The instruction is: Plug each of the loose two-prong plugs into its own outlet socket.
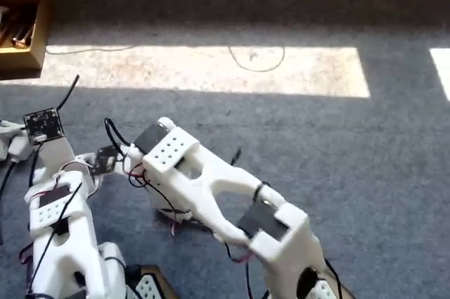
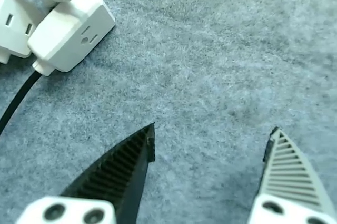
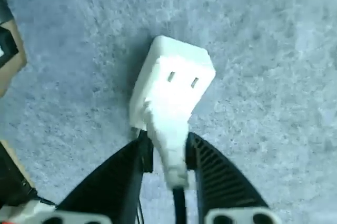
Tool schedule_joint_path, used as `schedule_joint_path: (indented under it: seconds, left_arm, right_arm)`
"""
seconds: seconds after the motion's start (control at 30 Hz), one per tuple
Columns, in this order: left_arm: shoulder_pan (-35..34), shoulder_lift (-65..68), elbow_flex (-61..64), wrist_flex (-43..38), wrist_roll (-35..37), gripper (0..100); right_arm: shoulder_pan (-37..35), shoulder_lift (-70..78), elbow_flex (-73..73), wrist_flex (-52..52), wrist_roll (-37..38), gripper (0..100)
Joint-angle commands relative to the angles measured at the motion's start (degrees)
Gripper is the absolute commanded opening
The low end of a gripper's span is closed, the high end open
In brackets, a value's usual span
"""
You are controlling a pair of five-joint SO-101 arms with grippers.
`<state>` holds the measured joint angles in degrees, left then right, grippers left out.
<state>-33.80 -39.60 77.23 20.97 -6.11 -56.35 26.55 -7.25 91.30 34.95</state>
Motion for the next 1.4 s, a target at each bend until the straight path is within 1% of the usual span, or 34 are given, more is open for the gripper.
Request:
schedule_joint_path:
  seconds: [0.0,0.03,0.07,0.1,0.13,0.23,0.33,0.37,0.47,0.53,0.57,0.6,0.67,0.77,0.83,0.87,0.93,0.97,1.0,1.1,1.17,1.27,1.37]
  left_arm:
    - [1.19,-0.13,-0.4,-0.88,-0.44,34]
    - [1.19,-0.13,-0.4,-0.88,-0.44,34]
    - [1.27,-0.13,-0.31,-0.88,-0.44,34]
    - [1.36,-0.13,-0.31,-0.88,-0.44,34]
    - [1.36,-0.13,-0.31,-0.88,-0.44,34]
    - [1.36,-0.13,-0.31,-0.88,-0.44,34]
    - [1.36,-0.13,-0.31,-0.79,-0.44,34]
    - [1.45,-0.13,-0.31,-0.79,-0.44,34]
    - [1.89,-0.13,-0.66,-0.79,-0.7,34]
    - [5.58,-0.13,-0.92,0.18,-5.36,34]
    - [8.75,-0.13,-1.8,2.64,-8.26,34]
    - [11.91,-0.13,-3.74,6.86,-10.99,34]
    - [17.63,-0.13,-10.86,19.43,-16.09,34]
    - [24.31,-0.13,-27.21,40.26,-21.98,34]
    - [29.05,-0.13,-37.67,53.8,-29.1,34]
    - [31.87,-0.13,-41.89,60.04,-34.64,34]
    - [36.53,-0.13,-46.37,71.47,-45.71,34]
    - [37.76,-0.13,-46.81,75.16,-50.64,34]
    - [37.93,-0.13,-46.55,76.4,-53.8,33]
    - [37.93,-0.04,-43.74,70.86,-55.47,30]
    - [38.37,-0.04,-39.6,66.2,-57.67,31]
    - [39.69,-0.04,-33.01,57.23,-60.13,32]
    - [40.66,-0.04,-29.14,48.35,-61.19,32]
  right_arm:
    - [0.92,-3.38,-15.43,10.07,-0.26,38.2]
    - [1.01,-4.18,-19.56,10.07,-0.53,44.5]
    - [1.8,-5.32,-22.37,10.07,-2.37,49.6]
    - [2.68,-6.81,-23.43,9.98,-3.87,53.1]
    - [3.47,-8.31,-24.22,9.98,-3.96,54.4]
    - [7.08,-13.67,-24.75,9.98,-4.22,53.5]
    - [13.93,-21.05,-24.84,9.89,-7.82,52.9]
    - [16.57,-23.52,-24.92,9.89,-8.88,52.9]
    - [28.18,-31.78,-24.57,9.89,-14.33,52.9]
    - [39.25,-35.38,-22.64,9.89,-17.76,52.9]
    - [45.76,-35.91,-19.47,9.63,-18.81,52.9]
    - [52.18,-36.26,-15.96,9.27,-19.25,52.9]
    - [61.14,-35.91,-8.4,6.37,-18.29,52.9]
    - [72.31,-37.32,6.81,-4.35,-15.82,52.9]
    - [77.23,-39.78,16.66,-11.56,-13.45,52.9]
    - [79.08,-41.1,21.93,-14.81,-11.69,52.9]
    - [82.24,-44.53,33.36,-21.05,-7.91,52.9]
    - [83.47,-46.46,38.99,-24.75,-6.59,52.9]
    - [84.62,-48.57,44.97,-28.79,-5.71,52.9]
    - [85.41,-54.37,61.76,-41.27,-5.1,52.9]
    - [83.21,-57.45,71.25,-46.9,-5.1,52.9]
    - [77.85,-60.88,81.27,-51.03,-5.8,52.9]
    - [73.89,-63.16,85.85,-53.58,-11.6,52.9]
